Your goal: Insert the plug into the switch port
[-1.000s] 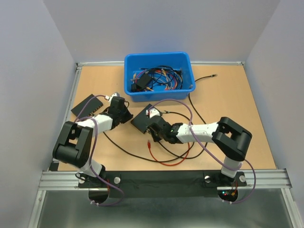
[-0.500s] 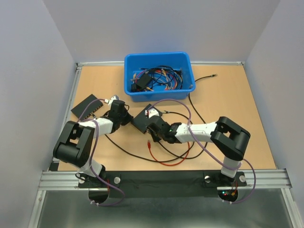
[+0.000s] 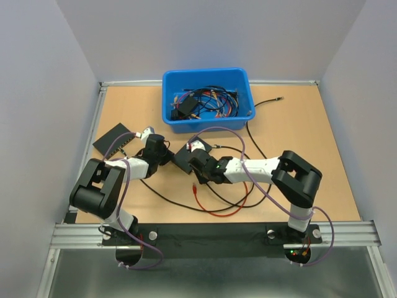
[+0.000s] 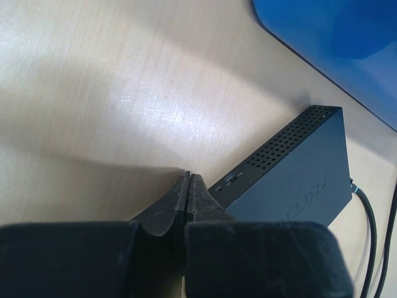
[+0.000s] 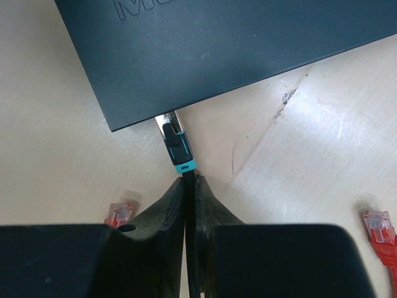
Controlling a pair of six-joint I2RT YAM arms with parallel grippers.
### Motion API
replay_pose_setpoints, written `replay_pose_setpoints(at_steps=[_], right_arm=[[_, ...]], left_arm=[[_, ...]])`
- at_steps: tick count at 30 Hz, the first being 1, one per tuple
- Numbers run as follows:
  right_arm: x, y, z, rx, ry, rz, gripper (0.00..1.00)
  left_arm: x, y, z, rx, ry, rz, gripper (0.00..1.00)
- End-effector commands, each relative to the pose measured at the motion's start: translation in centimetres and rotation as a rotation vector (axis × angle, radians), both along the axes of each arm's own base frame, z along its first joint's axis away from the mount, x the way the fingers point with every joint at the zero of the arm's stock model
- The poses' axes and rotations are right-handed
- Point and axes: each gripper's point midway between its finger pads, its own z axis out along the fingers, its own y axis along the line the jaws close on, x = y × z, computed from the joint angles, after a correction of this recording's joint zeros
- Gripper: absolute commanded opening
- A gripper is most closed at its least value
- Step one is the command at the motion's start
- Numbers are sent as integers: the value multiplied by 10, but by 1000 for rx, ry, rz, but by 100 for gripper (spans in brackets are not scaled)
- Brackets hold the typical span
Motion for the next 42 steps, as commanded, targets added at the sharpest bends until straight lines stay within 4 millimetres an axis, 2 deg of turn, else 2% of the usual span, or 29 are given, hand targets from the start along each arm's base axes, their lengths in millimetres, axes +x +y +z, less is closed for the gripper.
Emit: replay_pose_setpoints(at_steps=[1, 6, 8, 11, 14, 15, 18, 22, 28, 31, 33, 35, 41, 42], right_arm=[[44, 57, 51, 236, -148, -22, 2], [35, 55, 31, 220, -99, -8, 9], [33, 53, 27, 215, -90, -6, 11], [29, 47, 27, 207, -89, -5, 21], [25, 41, 31, 207, -95, 0, 40], [24, 37, 32, 203, -99, 1, 49], [21, 33, 34, 200, -103, 6, 60], [17, 26, 49, 222, -120, 12, 67], [12, 7, 70, 230, -161, -1, 73], [8, -11, 77, 198, -171, -20, 74], [9, -31, 79, 146, -186, -82, 75], [14, -58, 74, 60, -199, -164, 75], [18, -108, 62, -54, -179, -315, 74], [16, -118, 58, -72, -158, -353, 70]], left_arm=[[-62, -23, -35, -14, 201, -158, 0], [-61, -24, -33, -16, 191, -159, 0], [-60, -23, -32, -15, 187, -161, 0], [-57, -24, -28, -9, 177, -164, 3], [-51, -25, -21, -4, 158, -164, 17], [-49, -25, -17, 3, 149, -164, 27], [-43, -20, -11, 27, 136, -151, 36], [-37, -11, -5, 44, 130, -131, 42], [-28, 13, 7, 57, 110, -81, 45], [-23, 24, 13, 66, 100, -60, 45], [-21, 27, 17, 70, 93, -56, 45], [-19, 29, 22, 71, 83, -54, 45], [-21, 30, 25, 70, 72, -55, 45], [-21, 31, 27, 69, 68, -53, 45]])
